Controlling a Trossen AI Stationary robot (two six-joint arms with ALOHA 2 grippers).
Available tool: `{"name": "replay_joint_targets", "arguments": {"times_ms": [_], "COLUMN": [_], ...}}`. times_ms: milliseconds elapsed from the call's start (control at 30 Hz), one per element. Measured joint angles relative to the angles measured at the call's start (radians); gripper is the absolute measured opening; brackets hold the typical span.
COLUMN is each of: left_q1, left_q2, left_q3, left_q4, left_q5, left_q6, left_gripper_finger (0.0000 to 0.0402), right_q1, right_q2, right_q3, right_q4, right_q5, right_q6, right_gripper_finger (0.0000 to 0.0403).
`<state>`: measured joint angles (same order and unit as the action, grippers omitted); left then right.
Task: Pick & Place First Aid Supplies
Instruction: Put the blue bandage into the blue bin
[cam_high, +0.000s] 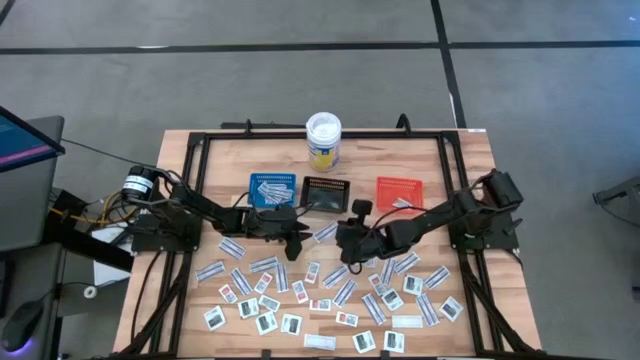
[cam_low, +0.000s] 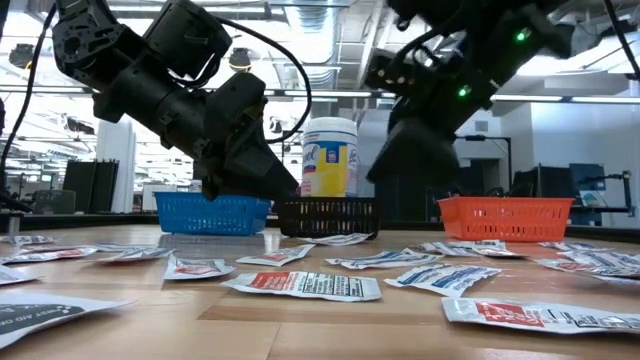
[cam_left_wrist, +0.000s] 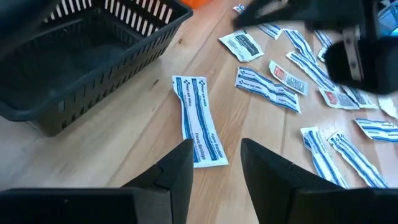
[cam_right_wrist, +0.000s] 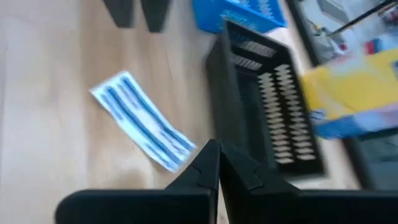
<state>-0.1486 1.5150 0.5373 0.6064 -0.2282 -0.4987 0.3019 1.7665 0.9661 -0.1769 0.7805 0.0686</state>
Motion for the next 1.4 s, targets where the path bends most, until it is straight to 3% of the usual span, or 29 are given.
{"name": "replay_joint_targets", "arguments": {"times_ms": [167,333,633,800,1100,1233,1400], "left_q1": [-0.001,0.0,0.009,0.029,0.022,0.003,-0.002], "left_q2": [0.0,0.011,0.192,0.23,0.226,0.226,0.226], "left_q3": [0.0,0.001,0.133,0.15,0.154,0.153,0.152], "left_q4": [0.0,0.006,0.0,-0.01,-0.093,-0.101,-0.107], "left_q5": [-0.009,-0.036,0.004,0.014,-0.013,-0.032,-0.034], "left_q6": [0.0,-0.007,0.027,0.027,0.079,0.137,0.136], "left_gripper_finger": [0.0146,0.0156,0.0157,0.0156,0.0136,0.0103,0.003], "right_q1": [-0.01,0.001,0.035,0.074,0.131,0.138,0.136], "right_q2": [-0.156,-0.398,-0.727,-0.79,-0.803,-0.803,-0.803], "right_q3": [-0.003,-0.085,-0.467,-0.593,-0.608,-0.608,-0.608], "right_q4": [-0.184,-0.206,0.092,0.213,0.226,0.226,0.232], "right_q5": [0.027,0.031,0.012,-0.023,-0.023,-0.023,-0.023], "right_q6": [0.083,0.106,0.169,0.196,0.184,0.184,0.185], "right_gripper_finger": [0.0001,0.0001,0.0,0.0,0.0,0.0,0.0]}}
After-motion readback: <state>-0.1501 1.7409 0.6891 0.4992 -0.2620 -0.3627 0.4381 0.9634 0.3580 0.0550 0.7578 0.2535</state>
